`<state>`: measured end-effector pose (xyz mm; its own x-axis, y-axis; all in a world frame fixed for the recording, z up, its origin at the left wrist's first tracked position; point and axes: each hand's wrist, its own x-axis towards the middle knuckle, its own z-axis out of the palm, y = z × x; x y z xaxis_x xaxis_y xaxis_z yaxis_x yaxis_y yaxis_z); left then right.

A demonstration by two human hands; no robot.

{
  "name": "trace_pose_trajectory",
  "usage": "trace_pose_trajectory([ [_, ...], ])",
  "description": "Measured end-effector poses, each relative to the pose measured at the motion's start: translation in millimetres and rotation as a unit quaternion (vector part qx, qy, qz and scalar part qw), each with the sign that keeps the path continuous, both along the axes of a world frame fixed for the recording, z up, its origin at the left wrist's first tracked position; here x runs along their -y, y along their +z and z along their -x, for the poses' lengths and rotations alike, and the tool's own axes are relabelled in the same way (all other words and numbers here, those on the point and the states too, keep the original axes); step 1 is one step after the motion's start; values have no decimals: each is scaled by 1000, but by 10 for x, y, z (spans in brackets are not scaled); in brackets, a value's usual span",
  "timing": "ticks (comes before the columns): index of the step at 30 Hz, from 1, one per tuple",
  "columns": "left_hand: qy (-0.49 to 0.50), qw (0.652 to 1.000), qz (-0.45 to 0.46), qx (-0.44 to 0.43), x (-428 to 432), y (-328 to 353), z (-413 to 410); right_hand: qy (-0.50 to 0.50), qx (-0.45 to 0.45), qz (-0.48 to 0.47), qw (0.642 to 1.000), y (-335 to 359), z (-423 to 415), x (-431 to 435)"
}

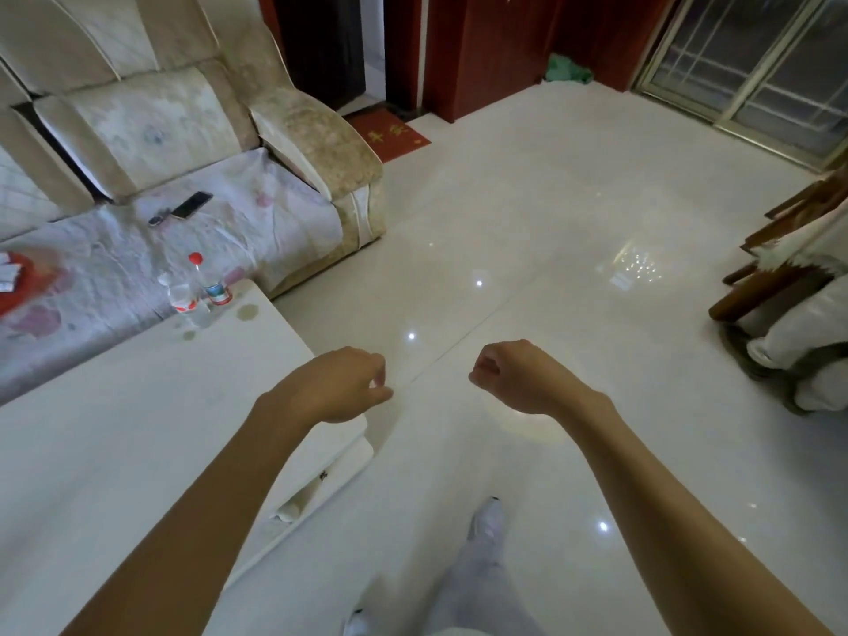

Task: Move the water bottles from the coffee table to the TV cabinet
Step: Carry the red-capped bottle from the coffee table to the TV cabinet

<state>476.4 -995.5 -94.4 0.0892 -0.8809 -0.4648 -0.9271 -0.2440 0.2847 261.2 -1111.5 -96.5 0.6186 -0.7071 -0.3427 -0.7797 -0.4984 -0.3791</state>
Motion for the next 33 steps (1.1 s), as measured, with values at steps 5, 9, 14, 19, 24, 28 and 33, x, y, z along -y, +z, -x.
trace_pose_trajectory([
  [5, 93, 996, 15, 9, 585, -22, -49, 50, 17, -9, 999, -90, -156, 868],
  [9, 136, 991, -18, 5, 1146, -7, 90, 96, 4, -20, 995, -124, -172, 1616],
  [14, 161, 987, -9, -24, 1794, 115, 272, 145, -9, -15, 989, -150, -300, 2399],
  [19, 193, 980, -33, -21, 2157, 80, 43, 172, 6, -61, 983, -306, -643, 2873],
  [24, 217, 975, -41, -26, 2552, -101, -421, 202, -17, -76, 976, -429, -1094, 3338],
  [28, 201, 978, -34, -34, 3123, -293, -862, 205, -43, -65, 976, -479, -1531, 3827],
  [33, 212, 974, 3, -78, 3805, -357, -1446, 200, -77, -59, 975, -427, -2202, 4414],
])
